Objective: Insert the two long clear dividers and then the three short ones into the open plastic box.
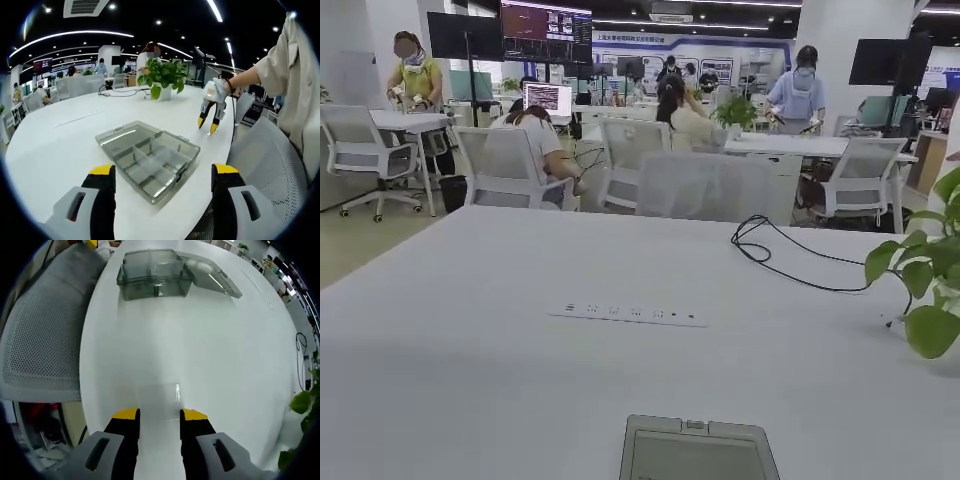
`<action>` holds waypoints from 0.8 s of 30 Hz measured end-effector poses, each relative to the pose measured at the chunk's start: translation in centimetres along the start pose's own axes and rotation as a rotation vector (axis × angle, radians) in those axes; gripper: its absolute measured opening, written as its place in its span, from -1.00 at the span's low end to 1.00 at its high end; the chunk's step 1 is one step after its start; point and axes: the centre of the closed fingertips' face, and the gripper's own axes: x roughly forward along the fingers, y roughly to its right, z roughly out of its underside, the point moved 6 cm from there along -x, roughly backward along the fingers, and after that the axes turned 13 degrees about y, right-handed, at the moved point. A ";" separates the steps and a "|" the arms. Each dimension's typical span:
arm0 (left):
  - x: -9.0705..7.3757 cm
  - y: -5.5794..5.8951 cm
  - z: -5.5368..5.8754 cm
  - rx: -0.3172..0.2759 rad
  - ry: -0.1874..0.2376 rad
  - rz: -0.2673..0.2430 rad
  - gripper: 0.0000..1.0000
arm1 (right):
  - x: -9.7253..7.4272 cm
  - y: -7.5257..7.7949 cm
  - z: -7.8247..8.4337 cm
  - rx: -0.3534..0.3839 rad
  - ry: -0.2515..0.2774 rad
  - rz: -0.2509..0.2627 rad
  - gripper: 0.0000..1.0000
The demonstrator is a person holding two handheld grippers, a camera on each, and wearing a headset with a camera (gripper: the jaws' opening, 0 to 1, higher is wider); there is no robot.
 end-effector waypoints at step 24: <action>0.3 0.8 -1.5 -0.112 0.069 0.005 0.27 | -2.0 0.2 -8.3 -0.157 0.228 0.197 -0.36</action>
